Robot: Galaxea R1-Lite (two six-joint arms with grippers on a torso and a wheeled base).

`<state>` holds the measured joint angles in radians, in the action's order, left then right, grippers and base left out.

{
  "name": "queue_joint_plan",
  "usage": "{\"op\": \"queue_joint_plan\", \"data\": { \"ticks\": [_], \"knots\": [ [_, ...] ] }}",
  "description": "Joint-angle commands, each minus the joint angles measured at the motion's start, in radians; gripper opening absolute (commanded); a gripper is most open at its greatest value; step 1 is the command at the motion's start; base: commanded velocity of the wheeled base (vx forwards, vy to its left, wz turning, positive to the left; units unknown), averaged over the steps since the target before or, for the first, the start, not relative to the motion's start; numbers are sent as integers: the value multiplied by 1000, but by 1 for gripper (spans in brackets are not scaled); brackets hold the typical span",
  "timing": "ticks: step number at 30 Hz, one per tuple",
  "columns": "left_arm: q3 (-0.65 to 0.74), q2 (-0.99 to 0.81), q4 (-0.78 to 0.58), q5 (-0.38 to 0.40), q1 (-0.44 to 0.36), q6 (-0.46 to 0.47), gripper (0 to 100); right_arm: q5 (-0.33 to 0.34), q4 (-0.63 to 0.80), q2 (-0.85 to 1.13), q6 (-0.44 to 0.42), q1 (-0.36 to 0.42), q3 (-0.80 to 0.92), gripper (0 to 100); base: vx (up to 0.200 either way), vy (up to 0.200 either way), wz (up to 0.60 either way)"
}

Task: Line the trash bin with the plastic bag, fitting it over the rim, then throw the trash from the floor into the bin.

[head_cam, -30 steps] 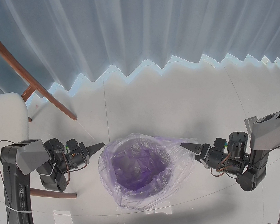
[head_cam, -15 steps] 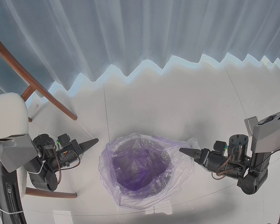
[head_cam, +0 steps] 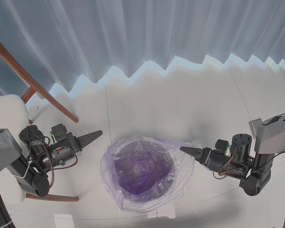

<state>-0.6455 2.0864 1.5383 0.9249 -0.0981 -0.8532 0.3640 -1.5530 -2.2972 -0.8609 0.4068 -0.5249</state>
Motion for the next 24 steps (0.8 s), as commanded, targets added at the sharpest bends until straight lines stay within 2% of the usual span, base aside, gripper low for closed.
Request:
{"op": "queue_joint_plan", "data": {
  "ticks": [1, 5, 10, 12, 14, 15, 16, 17, 18, 19, 20, 21, 23, 24],
  "knots": [
    [95, -108, -1, 2, -94, 11, 0, -2, -18, -7, 28, 3, 5, 100, 0, 0, 0],
    [133, -200, -12, 2, -135, 13, 0, -7, -18, -4, 54, 1, 8, 100, 0, 0, 0],
    [103, -470, -244, -34, -186, 11, 0, -48, -18, -4, 85, 4, 6, 100, 0, 0, 0],
    [3, -566, -429, -264, -275, -14, 0, -51, -18, -4, 85, 23, 9, 100, 0, 0, 0],
    [-89, -595, -598, -538, -368, -6, 0, -60, -18, 1, 83, 30, 9, 100, 0, 0, 0],
    [-100, -600, -632, -587, -385, 0, 0, -63, -18, 2, 83, 30, 11, 100, 0, 0, 0],
    [-117, -611, -727, -652, -411, 85, 0, -73, -18, 5, 85, 32, 9, 100, 0, 0, 0],
    [-123, -612, -785, -644, -410, 181, 0, -76, -18, 7, 85, 32, 9, 100, 0, 0, 0],
    [-128, -609, -816, -641, -410, 238, 0, -77, -18, 7, 86, 32, 11, 100, 0, 0, 0],
    [-154, -595, -946, -656, -396, 445, 0, -79, -18, 7, 88, 32, 13, 100, 0, 0, 0],
    [-164, -589, -985, -667, -393, 499, 0, -79, -18, 7, 88, 33, 14, 100, 0, 0, 0],
    [-194, -566, -1104, -727, -390, 628, 0, -79, -18, 9, 88, 37, 20, 100, 0, 0, 0],
    [-227, -534, -1270, -833, -394, 750, 0, -79, -18, 4, 88, 40, 29, 100, 0, 0, 0],
    [-232, -531, -1287, -842, -396, 757, 0, -79, -18, 2, 88, 41, 32, 100, 0, 0, 0]
  ]
}}
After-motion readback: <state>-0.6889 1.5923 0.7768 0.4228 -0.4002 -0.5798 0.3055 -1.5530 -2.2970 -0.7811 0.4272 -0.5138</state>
